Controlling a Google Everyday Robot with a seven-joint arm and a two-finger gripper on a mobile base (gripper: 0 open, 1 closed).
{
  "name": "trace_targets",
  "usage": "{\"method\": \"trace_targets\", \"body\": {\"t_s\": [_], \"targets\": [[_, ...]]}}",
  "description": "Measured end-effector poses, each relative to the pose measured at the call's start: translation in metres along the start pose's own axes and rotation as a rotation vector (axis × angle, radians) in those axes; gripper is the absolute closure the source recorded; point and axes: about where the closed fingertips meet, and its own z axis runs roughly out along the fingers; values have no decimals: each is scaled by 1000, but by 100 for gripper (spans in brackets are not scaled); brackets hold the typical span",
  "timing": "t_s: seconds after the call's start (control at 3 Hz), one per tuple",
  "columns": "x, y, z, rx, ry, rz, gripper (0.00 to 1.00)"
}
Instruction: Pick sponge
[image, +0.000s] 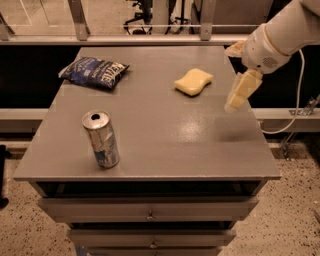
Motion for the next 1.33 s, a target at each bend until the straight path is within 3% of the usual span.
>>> {"method": "trace_targets", "body": {"t_s": [0.67,1.33], "targets": [[-6,-57,60,-44,-121,10,0],[-23,-77,104,-90,-200,118,0]]}}
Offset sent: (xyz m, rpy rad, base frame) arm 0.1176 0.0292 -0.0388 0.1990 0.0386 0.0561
